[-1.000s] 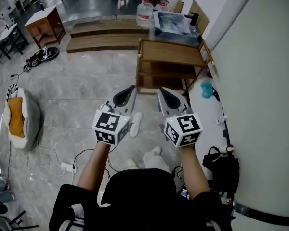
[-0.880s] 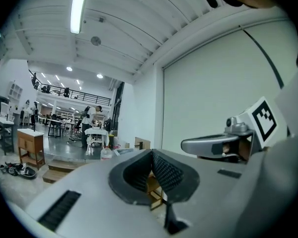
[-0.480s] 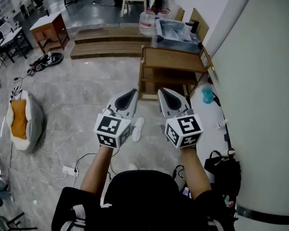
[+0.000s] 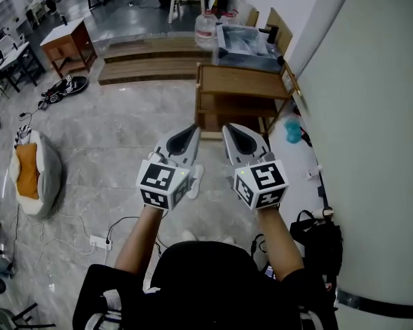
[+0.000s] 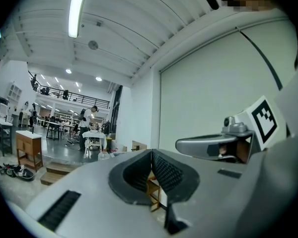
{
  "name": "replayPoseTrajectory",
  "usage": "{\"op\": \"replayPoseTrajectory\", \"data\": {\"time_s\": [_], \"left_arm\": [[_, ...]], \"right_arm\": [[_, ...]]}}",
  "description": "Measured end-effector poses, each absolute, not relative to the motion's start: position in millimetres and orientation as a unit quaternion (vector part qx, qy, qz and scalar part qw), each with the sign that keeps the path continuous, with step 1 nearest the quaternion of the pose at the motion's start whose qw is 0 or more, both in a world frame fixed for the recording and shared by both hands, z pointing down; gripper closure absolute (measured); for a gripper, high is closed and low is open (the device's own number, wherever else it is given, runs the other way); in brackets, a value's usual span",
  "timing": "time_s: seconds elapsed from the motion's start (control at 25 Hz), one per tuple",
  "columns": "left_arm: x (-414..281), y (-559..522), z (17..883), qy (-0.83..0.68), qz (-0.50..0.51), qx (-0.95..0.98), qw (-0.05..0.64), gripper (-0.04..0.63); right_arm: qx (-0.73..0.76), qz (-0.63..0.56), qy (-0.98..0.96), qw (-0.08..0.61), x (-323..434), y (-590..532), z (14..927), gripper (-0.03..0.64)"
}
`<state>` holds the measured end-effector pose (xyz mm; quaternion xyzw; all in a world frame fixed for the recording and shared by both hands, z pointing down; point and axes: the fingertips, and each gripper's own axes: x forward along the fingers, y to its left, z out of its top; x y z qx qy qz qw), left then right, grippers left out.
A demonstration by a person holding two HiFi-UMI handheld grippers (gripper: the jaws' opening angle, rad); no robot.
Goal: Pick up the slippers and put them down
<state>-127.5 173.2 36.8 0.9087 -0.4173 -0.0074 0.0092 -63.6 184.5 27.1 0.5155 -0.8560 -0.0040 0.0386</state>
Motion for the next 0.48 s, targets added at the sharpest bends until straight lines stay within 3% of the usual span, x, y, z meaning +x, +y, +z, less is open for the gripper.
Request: {"op": "replayPoseTrajectory", "data": {"time_s": [0.48], "left_arm": [[-99,180,30,-0.429,-0.010,0.903,0.014,0.589]], "right_arm": [[0.509,-0.003,-0.860,0.041,-34,194,23,0.618]]}}
